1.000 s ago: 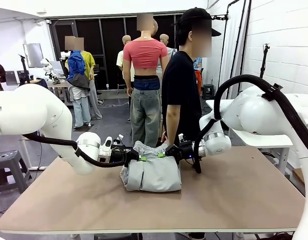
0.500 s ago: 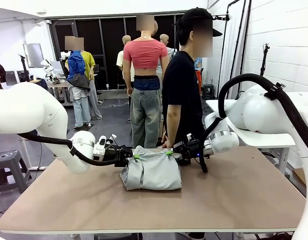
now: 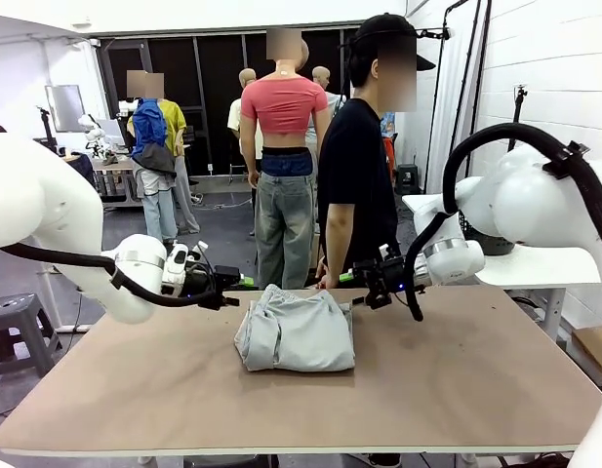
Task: Fold the training pants.
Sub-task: Fold the Training pants in half.
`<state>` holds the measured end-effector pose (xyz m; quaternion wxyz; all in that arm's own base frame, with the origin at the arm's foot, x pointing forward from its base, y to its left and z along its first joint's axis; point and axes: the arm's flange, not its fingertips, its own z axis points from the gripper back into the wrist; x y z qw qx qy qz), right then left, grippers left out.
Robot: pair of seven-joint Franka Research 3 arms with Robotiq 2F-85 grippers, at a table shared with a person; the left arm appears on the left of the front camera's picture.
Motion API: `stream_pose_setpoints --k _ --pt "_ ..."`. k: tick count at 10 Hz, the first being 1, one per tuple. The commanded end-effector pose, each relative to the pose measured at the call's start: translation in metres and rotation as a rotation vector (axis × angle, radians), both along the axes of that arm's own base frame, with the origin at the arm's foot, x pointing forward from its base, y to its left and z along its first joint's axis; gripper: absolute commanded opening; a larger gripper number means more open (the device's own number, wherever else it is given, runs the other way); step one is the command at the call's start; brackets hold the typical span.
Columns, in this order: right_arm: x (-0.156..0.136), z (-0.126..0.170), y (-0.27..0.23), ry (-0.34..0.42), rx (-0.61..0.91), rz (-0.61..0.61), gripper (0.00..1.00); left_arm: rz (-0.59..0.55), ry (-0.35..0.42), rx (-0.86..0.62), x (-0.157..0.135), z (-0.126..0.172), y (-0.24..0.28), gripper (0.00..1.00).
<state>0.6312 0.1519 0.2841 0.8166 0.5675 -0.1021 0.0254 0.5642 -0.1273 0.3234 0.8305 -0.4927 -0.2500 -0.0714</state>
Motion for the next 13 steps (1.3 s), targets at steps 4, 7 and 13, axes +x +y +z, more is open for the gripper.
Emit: stream_pose_setpoints --k 4,7,13 --pt "-0.012 0.026 -0.008 -0.031 -0.043 0.001 1.0 0.015 -0.039 0.009 -0.011 0.026 0.005 1.0" --pt "-0.012 0.026 -0.008 -0.031 -0.043 0.001 1.0 0.015 -0.039 0.009 -0.011 0.026 0.005 1.0" --pt "-0.012 0.026 -0.008 -0.031 -0.043 0.001 1.0 0.015 -0.039 0.009 -0.011 0.026 0.005 1.0"
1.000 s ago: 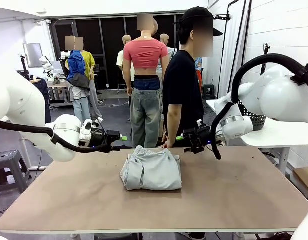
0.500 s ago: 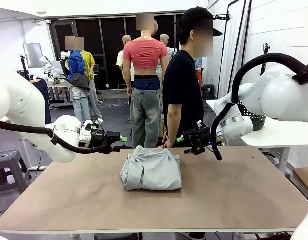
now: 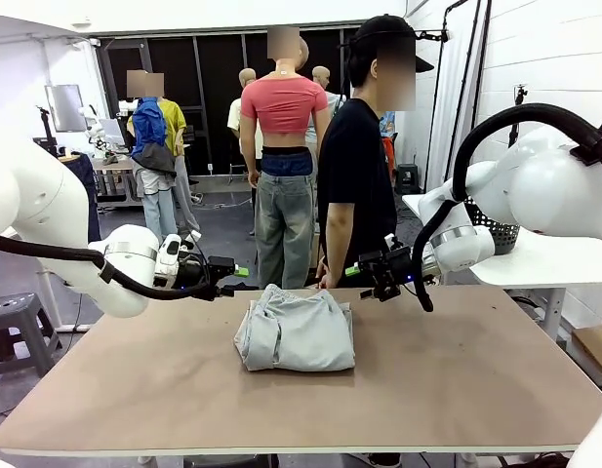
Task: Fold the training pants.
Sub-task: Fold the Training pants in half.
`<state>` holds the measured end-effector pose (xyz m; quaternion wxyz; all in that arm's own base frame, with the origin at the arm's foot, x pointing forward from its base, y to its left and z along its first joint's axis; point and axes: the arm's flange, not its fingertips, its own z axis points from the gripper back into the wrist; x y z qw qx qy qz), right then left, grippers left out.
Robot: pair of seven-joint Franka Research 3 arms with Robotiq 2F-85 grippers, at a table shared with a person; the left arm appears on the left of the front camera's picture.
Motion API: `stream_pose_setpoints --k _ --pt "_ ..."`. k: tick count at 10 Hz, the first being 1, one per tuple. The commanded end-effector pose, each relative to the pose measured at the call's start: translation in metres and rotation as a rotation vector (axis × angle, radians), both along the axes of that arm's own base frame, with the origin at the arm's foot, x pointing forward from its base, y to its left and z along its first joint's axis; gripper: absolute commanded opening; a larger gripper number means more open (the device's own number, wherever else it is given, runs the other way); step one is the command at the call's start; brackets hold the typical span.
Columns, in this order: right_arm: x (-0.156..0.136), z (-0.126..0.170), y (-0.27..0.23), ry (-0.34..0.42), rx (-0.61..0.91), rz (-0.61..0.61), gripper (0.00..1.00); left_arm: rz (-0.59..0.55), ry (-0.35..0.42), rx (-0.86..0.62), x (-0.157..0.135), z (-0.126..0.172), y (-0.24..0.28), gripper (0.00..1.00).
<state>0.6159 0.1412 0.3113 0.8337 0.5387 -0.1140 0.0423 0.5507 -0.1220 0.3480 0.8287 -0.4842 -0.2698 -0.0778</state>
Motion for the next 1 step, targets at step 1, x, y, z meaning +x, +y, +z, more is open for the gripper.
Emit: stream_pose_setpoints --k 1 --pt "0.003 -0.0013 0.0027 0.005 0.027 -0.006 1.0 0.003 0.002 -0.004 0.0027 0.0012 0.0 1.0"
